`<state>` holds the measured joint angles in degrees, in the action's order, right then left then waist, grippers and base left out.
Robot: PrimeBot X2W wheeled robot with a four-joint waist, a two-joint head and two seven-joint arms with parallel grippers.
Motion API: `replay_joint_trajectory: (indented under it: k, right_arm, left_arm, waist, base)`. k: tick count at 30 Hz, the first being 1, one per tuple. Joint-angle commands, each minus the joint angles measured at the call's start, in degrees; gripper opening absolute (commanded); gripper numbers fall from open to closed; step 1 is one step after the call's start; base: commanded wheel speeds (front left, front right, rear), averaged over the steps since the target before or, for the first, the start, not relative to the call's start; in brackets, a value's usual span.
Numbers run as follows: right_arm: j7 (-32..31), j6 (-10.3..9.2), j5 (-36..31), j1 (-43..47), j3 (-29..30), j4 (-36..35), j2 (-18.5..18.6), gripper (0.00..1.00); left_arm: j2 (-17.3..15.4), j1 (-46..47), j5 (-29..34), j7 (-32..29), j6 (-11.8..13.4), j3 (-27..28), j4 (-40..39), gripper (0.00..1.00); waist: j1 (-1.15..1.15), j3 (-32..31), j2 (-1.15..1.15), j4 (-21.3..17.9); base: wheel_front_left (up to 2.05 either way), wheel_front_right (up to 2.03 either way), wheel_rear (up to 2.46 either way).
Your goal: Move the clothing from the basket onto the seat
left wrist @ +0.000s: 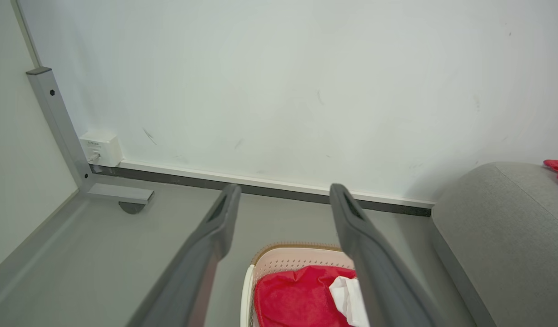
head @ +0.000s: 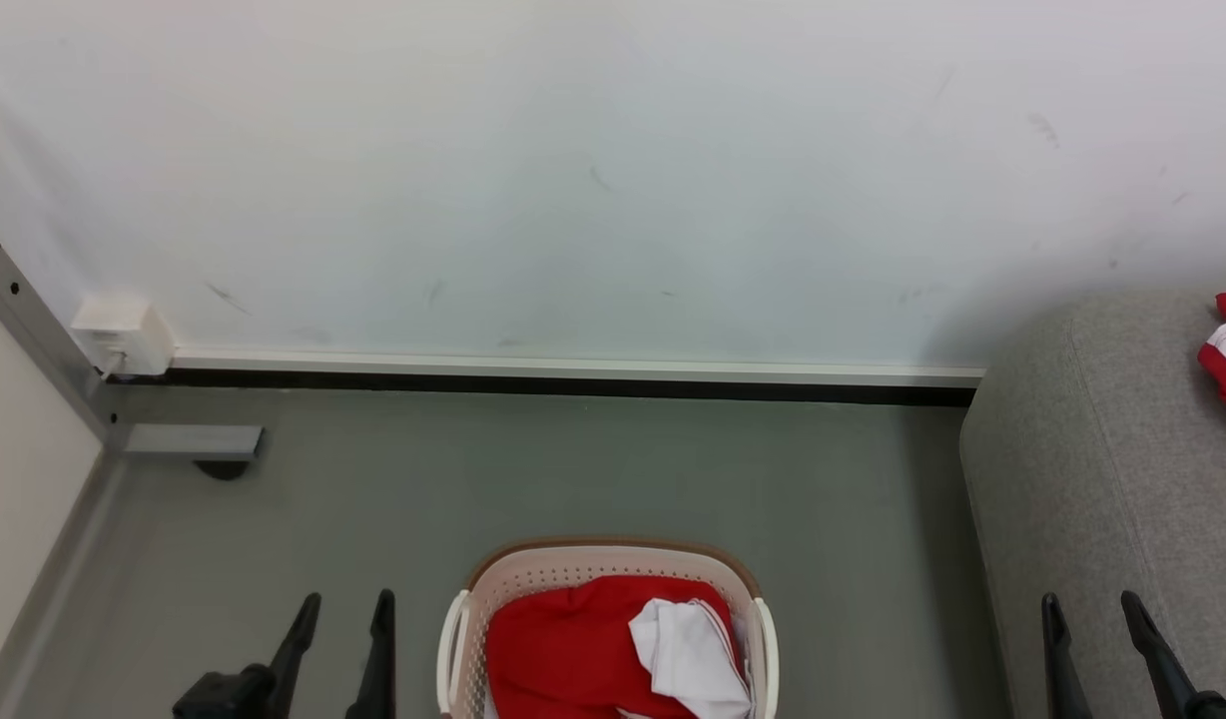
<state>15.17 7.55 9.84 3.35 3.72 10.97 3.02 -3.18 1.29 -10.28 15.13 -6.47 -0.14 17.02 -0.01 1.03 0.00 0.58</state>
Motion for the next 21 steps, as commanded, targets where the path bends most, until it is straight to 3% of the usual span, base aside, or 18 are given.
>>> replay_joint_trajectory:
  k: [1, 21]
  right_arm:
    - [-0.05, -0.13, 0.36, -0.18, -0.10, 0.10, -0.07, 1.00]
    - [-0.04, -0.13, 1.79, -1.26, -0.58, 0.29, -0.08, 1.00]
  left_arm:
    - [0.00, 0.50, 0.86, 0.03, -0.18, 0.14, 0.17, 1.00]
    - [0.21, 1.80, 0.41, 0.03, -0.90, -0.64, 1.03, 1.00]
  waist:
    - [0.01, 0.33, 0.00, -0.20]
    - [0.01, 2.20, 0.00, -1.24]
  base:
    - [0.00, 0.00, 0.00]
    - [0.00, 0.00, 0.00]
